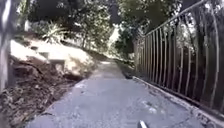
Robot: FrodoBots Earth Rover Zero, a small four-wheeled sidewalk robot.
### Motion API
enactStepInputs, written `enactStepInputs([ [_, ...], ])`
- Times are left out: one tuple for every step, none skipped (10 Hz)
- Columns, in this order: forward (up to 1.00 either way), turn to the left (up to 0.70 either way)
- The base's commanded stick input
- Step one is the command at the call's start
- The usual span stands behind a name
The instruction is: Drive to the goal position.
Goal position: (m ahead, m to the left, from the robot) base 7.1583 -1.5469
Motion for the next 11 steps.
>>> enactStepInputs([
  [0.5, 0.02],
  [0.5, 0.0],
  [0.5, 0.01],
  [0.5, 0.02],
  [0.5, 0.0],
  [0.5, 0.0],
  [0.5, 0.03],
  [0.5, 0.02],
  [0.5, 0.09],
  [0.5, 0.05],
  [0.5, 0.07],
])
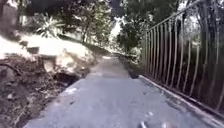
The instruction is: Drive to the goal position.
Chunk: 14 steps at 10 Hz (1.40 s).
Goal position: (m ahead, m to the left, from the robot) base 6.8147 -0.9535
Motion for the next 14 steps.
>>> enactStepInputs([
  [0.5, 0.07],
  [0.5, 0.02],
  [0.5, 0.04],
  [0.5, 0.06],
  [0.5, 0.04],
  [0.5, 0.02],
  [0.5, 0.06],
  [0.5, 0.08],
  [0.5, 0.04],
  [0.5, -0.12],
  [0.5, -0.5],
  [0.5, -0.5],
  [0.5, -0.36],
  [0.5, 0.16],
])
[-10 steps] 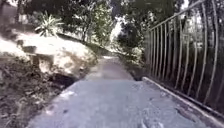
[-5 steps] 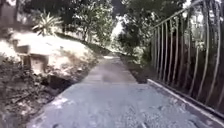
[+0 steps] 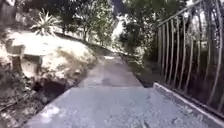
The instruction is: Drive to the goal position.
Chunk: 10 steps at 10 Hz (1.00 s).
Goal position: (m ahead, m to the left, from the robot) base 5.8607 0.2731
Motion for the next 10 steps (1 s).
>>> enactStepInputs([
  [0.5, 0.05],
  [0.5, 0.0],
  [0.5, 0.0],
  [0.5, 0.0],
  [0.5, 0.0],
  [0.5, 0.0],
  [0.5, 0.0],
  [0.5, 0.0],
  [0.5, 0.0],
  [0.5, 0.05],
])
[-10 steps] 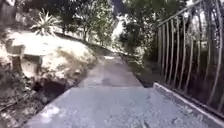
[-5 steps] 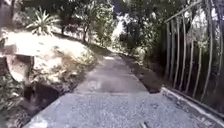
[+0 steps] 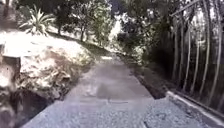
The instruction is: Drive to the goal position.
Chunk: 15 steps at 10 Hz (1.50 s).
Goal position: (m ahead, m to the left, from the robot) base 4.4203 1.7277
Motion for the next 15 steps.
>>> enactStepInputs([
  [0.5, -0.35],
  [0.5, -0.5],
  [0.5, -0.19],
  [0.5, 0.05],
  [0.5, 0.09],
  [0.5, 0.12],
  [0.5, 0.0],
  [0.5, 0.0],
  [0.5, 0.0],
  [0.5, 0.0],
  [0.5, 0.0],
  [0.5, 0.0],
  [0.5, 0.0],
  [0.5, 0.0],
  [0.5, 0.0],
])
